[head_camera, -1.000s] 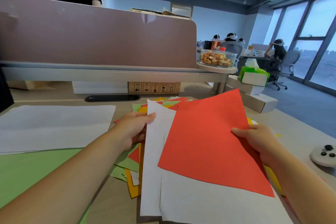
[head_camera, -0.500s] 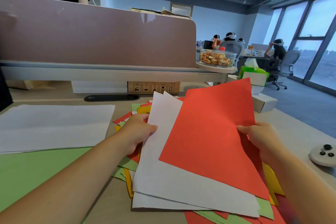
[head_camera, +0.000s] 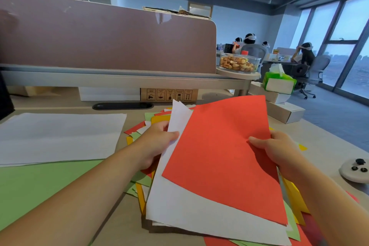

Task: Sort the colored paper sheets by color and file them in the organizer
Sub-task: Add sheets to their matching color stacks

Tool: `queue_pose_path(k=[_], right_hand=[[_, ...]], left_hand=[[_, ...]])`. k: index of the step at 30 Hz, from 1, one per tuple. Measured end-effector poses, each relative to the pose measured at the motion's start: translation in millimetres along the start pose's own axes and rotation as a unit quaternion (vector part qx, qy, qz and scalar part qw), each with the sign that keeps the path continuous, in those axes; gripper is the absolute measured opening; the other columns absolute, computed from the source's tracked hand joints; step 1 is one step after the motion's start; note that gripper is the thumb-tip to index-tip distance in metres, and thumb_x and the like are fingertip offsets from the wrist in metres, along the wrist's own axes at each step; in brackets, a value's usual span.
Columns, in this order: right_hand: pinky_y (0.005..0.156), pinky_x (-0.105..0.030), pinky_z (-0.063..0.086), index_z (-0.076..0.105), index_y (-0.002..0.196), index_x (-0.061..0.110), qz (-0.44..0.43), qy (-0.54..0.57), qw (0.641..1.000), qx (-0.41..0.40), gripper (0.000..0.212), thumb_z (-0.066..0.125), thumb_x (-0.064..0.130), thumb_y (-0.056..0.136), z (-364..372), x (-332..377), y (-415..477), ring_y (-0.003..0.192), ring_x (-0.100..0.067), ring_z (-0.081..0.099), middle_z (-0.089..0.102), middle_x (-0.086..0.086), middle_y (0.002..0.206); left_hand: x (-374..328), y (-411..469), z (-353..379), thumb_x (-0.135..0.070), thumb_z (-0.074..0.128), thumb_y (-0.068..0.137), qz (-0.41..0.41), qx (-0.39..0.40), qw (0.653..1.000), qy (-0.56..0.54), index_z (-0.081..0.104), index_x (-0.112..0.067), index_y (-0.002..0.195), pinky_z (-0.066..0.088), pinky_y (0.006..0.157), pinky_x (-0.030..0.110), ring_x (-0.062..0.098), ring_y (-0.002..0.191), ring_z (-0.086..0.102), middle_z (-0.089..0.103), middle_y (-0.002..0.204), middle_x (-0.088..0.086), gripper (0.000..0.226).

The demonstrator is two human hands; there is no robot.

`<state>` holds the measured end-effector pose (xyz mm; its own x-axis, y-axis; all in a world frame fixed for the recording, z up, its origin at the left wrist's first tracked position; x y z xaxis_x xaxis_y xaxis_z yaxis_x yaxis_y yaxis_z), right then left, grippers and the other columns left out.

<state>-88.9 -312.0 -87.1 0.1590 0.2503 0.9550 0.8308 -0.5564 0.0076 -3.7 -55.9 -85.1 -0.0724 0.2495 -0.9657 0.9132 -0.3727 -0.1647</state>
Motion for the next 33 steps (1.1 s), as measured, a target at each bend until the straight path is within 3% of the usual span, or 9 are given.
queue_pose_path(k=[5,8,12,14,18,22,25,30,33], right_hand=[[0.076,-0.043,0.054,0.07,0.086,0.007,-0.012,0.032,0.999,-0.019,0.006,0.07,0.007,0.08,1,1,1,0.068,-0.027,0.065,0.072,-0.014,0.08],[0.061,-0.036,0.056,0.069,0.087,0.006,0.005,0.083,0.996,-0.025,0.007,0.068,0.006,0.08,2,3,0,0.053,-0.022,0.066,0.073,-0.01,0.07],[0.048,-0.03,0.056,0.065,0.091,0.005,0.107,0.177,0.976,0.065,0.007,0.06,0.008,0.086,6,7,-12,0.047,-0.021,0.065,0.07,-0.01,0.064],[0.063,-0.03,0.058,0.065,0.094,0.005,0.141,0.196,0.966,0.097,0.01,0.058,0.007,0.086,11,9,-18,0.058,-0.022,0.068,0.072,-0.011,0.076],[0.091,-0.04,0.046,0.065,0.097,0.009,0.134,0.18,0.969,0.106,0.016,0.057,0.002,0.086,26,19,-25,0.068,-0.021,0.062,0.069,-0.009,0.083],[0.063,-0.029,0.053,0.061,0.091,0.01,0.104,0.202,0.971,0.077,0.015,0.052,-0.001,0.088,52,39,-26,0.055,-0.015,0.061,0.067,-0.003,0.066],[0.038,-0.016,0.046,0.055,0.08,0.014,0.12,0.235,0.959,0.102,0.02,0.046,-0.002,0.09,87,54,-35,0.034,-0.008,0.056,0.061,0.003,0.044],[0.036,-0.02,0.046,0.049,0.077,0.011,0.168,0.255,0.936,0.172,0.025,0.038,-0.005,0.092,158,60,-65,0.048,-0.02,0.054,0.055,-0.008,0.059],[0.031,-0.019,0.043,0.05,0.082,0.008,0.168,0.255,0.937,0.171,0.023,0.035,-0.008,0.092,186,57,-78,0.038,-0.018,0.056,0.052,-0.01,0.063]], left_hand=[[2,3,-1,-0.014,0.048,0.098,0.015,-0.028,0.999,0.0,0.051,-0.027,0.117,0.054,0.084,0.045,0.028,0.097,0.064,0.064,0.106,0.001,0.023],[-3,-1,-4,-0.015,0.048,0.098,0.014,-0.041,0.999,-0.019,0.05,-0.026,0.123,0.053,0.088,0.051,0.03,0.098,0.064,0.064,0.11,0.005,0.027],[-19,-4,-10,-0.013,0.048,0.097,0.034,-0.046,0.998,-0.035,0.05,-0.024,0.13,0.053,0.064,0.03,0.021,0.079,0.064,0.064,0.093,-0.001,0.034],[-30,-7,-17,-0.011,0.05,0.096,0.051,-0.063,0.996,-0.034,0.055,-0.022,0.126,0.046,0.055,0.022,0.014,0.07,0.061,0.062,0.084,-0.005,0.032],[-43,-21,-44,-0.005,0.049,0.093,0.072,-0.086,0.993,0.023,0.058,-0.015,0.112,0.052,0.073,0.034,0.026,0.09,0.064,0.066,0.101,0.006,0.023],[-33,-42,-111,0.0,0.046,0.091,0.056,-0.183,0.981,0.014,0.058,-0.007,0.109,0.048,0.061,0.026,0.028,0.081,0.061,0.064,0.101,0.014,0.023],[-5,-66,-167,0.004,0.038,0.092,0.021,-0.288,0.94,-0.182,0.055,-0.002,0.104,0.049,0.048,0.026,0.026,0.068,0.057,0.059,0.082,0.013,0.022],[53,-100,-204,0.005,0.033,0.096,-0.085,-0.244,0.94,-0.223,0.053,-0.001,0.104,0.055,0.041,0.031,0.028,0.067,0.063,0.062,0.084,0.016,0.022],[63,-108,-218,0.009,0.032,0.097,-0.06,-0.263,0.923,-0.275,0.053,-0.001,0.099,0.056,0.045,0.027,0.027,0.068,0.065,0.062,0.089,0.016,0.024]])
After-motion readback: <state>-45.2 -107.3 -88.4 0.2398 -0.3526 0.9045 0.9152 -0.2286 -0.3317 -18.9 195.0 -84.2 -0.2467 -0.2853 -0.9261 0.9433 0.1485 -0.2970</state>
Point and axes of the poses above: each hand's wrist, its own y-axis towards the middle knuckle, its own z-axis out of the palm, x = y × z, the point moved 3 cm from there along y, towards the middle knuckle
